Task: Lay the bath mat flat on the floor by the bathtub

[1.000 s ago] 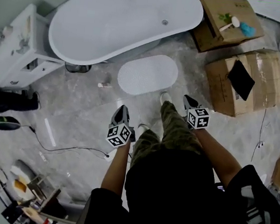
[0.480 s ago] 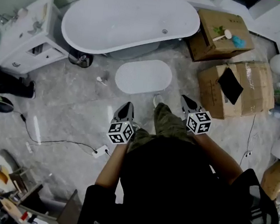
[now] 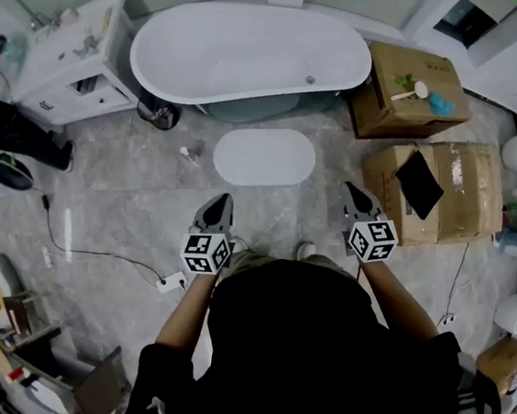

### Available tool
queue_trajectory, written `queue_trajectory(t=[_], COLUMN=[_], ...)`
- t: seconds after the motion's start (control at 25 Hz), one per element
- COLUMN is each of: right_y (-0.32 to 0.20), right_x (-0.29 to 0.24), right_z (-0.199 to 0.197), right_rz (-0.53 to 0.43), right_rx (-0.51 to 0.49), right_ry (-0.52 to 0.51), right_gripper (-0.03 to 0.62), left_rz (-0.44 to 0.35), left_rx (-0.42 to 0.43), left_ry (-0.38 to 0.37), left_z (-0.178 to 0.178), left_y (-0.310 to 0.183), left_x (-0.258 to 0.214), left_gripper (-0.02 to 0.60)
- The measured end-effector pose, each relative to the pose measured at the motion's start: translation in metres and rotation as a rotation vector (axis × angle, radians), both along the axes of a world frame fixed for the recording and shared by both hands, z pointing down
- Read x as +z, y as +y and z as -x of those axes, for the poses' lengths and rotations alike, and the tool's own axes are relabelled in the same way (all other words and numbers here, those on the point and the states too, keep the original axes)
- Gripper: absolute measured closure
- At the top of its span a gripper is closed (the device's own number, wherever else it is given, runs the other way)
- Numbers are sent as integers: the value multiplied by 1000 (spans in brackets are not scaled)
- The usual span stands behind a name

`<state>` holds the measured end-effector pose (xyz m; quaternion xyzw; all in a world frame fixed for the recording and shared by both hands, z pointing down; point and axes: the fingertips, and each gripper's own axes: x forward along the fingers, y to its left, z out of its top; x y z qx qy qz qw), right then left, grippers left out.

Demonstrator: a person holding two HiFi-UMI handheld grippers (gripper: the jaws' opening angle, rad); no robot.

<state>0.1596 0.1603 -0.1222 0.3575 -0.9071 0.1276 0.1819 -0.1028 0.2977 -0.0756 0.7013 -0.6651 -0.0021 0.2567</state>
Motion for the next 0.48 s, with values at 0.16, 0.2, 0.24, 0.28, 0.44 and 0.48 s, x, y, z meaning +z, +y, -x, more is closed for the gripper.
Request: queue_trajectory(t=[0.16, 0.2, 0.24, 0.28, 0.44, 0.48], right_y=[-28, -36, -45, -52, -71, -75], right_x=[-10, -11, -11, -10, -11, -13], right_z=[-66, -81, -94, -104, -134, -141], right_rz=[-17, -21, -32, -47, -87, -93], right_rx=[-7, -10, -16, -24, -16, -9], right_ry=[-14, -11, -6, -1, -9, -13], right_gripper=[571, 571, 571, 571, 571, 571], left_rz=[-31, -46, -62, -75, -95, -101], left_rx=[-96, -122, -145, -167, -212, -200], left_ry=[-42, -55, -66, -75, -80, -85], left_z=[-28, -36, -43, -48, -72, -79], left_y=[-7, -13, -20, -27, -46, -51], left_x=[-16, -22, -27, -32, -39, -40], left_gripper=[561, 561, 561, 561, 561, 561])
